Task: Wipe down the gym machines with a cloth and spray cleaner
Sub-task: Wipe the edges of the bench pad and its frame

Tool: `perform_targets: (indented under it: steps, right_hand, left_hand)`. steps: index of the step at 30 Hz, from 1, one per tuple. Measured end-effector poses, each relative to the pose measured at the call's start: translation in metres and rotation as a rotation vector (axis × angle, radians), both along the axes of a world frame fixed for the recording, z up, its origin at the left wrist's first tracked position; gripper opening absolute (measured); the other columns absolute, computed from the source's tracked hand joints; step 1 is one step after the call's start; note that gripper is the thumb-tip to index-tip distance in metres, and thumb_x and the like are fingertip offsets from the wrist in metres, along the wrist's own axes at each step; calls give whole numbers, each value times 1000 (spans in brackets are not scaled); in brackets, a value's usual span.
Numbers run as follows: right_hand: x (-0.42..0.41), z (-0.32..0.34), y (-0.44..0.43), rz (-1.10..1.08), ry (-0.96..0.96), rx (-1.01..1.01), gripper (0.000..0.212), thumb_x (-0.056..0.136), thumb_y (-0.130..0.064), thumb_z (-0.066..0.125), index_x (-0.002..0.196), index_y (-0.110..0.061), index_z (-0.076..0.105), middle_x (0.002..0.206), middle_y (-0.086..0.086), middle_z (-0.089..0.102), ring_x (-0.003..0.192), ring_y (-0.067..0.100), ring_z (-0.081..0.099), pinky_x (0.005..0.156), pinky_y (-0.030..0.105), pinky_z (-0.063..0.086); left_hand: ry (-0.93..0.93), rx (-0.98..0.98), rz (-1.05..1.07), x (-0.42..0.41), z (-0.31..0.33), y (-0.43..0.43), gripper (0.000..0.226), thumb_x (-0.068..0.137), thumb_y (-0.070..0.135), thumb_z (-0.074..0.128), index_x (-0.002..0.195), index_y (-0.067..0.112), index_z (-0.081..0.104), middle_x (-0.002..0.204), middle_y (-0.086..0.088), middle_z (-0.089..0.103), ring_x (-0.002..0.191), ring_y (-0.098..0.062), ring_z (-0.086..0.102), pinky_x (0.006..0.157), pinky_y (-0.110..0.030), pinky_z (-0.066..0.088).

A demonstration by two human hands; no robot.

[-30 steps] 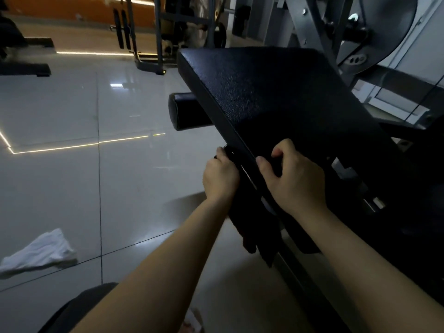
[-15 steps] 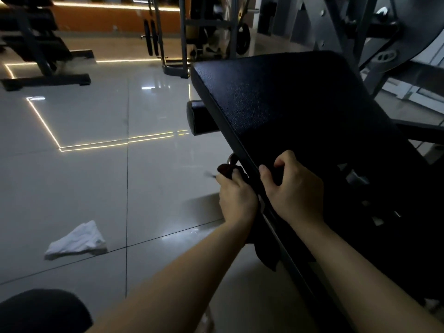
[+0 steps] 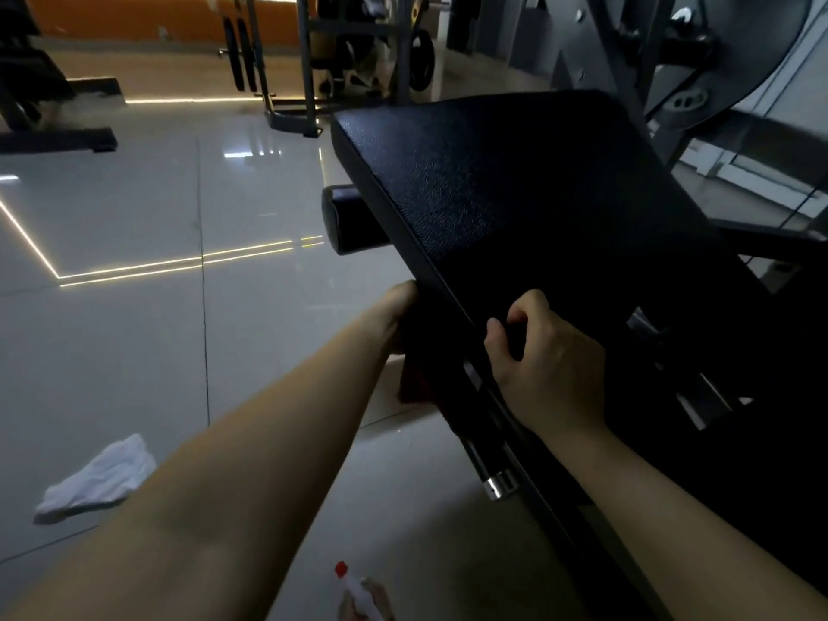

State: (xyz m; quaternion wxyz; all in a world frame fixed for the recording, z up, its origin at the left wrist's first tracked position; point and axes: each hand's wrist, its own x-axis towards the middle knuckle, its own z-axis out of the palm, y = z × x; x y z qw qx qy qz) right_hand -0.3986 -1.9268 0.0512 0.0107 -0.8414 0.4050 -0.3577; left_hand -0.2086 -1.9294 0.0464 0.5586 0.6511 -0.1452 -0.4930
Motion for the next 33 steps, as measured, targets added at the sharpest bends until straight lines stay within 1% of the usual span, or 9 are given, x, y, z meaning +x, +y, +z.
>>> perform_targets:
  steps: [5,8,12,16,18,21,23,29,33]
  right_hand:
    - [-1,-2,1,2,-1,10,20,95,-37,56,89,-21,47,63,-12,45,51,10,45,47,26,32]
    - [1,0,4,-24,13,-21,20,95,-37,55,89,-19,47,65,-11,46,52,10,44,48,26,29]
    - [2,1,7,-36,56,-24,19,95,-37,52,90,-19,47,69,-7,51,56,16,51,50,28,34]
    - [3,-1,3,-35,56,-33,19,94,-37,51,89,-19,46,67,-8,50,55,16,50,48,29,36]
    - [3,-1,2,-32,55,-34,20,94,-38,50,89,-20,45,67,-9,48,54,14,46,49,28,32]
    - [3,-2,1,-16,47,-11,19,95,-37,50,88,-20,45,66,-10,47,53,12,46,47,27,32]
    - [2,-1,1,-7,35,-7,18,94,-35,52,87,-20,45,66,-10,46,53,11,44,47,26,29]
    - [4,1,5,-58,87,-52,18,95,-34,51,89,-18,47,68,-11,45,55,12,43,50,26,28]
    - [3,0,5,-32,74,-32,18,95,-34,51,88,-18,46,67,-10,46,54,12,43,47,24,24]
  left_hand:
    - [-50,17,108,17,-51,-32,46,81,36,61,117,9,69,115,-17,72,98,-35,71,89,-40,59]
    - [-331,-28,130,-30,-33,24,32,107,23,38,122,4,60,115,-15,65,106,-32,61,70,-33,41]
    - [-177,-127,224,-76,-25,63,42,111,39,29,127,6,51,114,-8,61,98,-22,59,76,-33,40]
    - [-259,-29,90,-35,-20,29,45,110,32,25,126,6,59,116,-17,60,112,-32,56,89,-33,38]
    - [-253,-31,-62,-10,-13,15,43,104,35,36,126,7,61,114,-19,65,106,-33,63,92,-35,49]
    - [-111,-59,-137,13,-8,1,21,99,11,48,104,1,66,72,-12,64,58,-22,62,53,-26,52]
    - [-10,-55,-91,12,-6,4,23,102,10,47,94,3,66,58,-7,61,45,-17,57,44,-22,45]
    - [-75,-162,139,-31,-33,39,42,97,44,48,114,12,69,109,-13,72,99,-30,70,93,-51,57]
    - [53,-125,74,-10,-20,19,27,100,23,51,89,7,69,75,-9,73,73,-26,71,77,-39,62]
